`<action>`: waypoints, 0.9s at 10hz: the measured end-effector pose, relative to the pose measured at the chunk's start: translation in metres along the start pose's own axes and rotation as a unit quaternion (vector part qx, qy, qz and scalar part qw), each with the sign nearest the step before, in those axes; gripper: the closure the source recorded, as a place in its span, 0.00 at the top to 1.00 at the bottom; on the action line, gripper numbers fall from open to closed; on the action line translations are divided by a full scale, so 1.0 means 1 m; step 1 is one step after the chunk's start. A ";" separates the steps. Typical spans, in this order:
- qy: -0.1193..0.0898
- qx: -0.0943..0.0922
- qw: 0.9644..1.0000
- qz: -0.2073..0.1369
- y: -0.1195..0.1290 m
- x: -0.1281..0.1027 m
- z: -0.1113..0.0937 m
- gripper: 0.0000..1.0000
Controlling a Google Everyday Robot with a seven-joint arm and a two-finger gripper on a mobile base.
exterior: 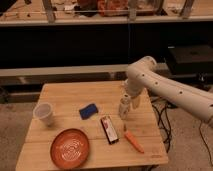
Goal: Knock the bottle over
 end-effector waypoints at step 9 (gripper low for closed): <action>-0.006 -0.011 1.000 -0.026 0.006 0.006 0.024 0.00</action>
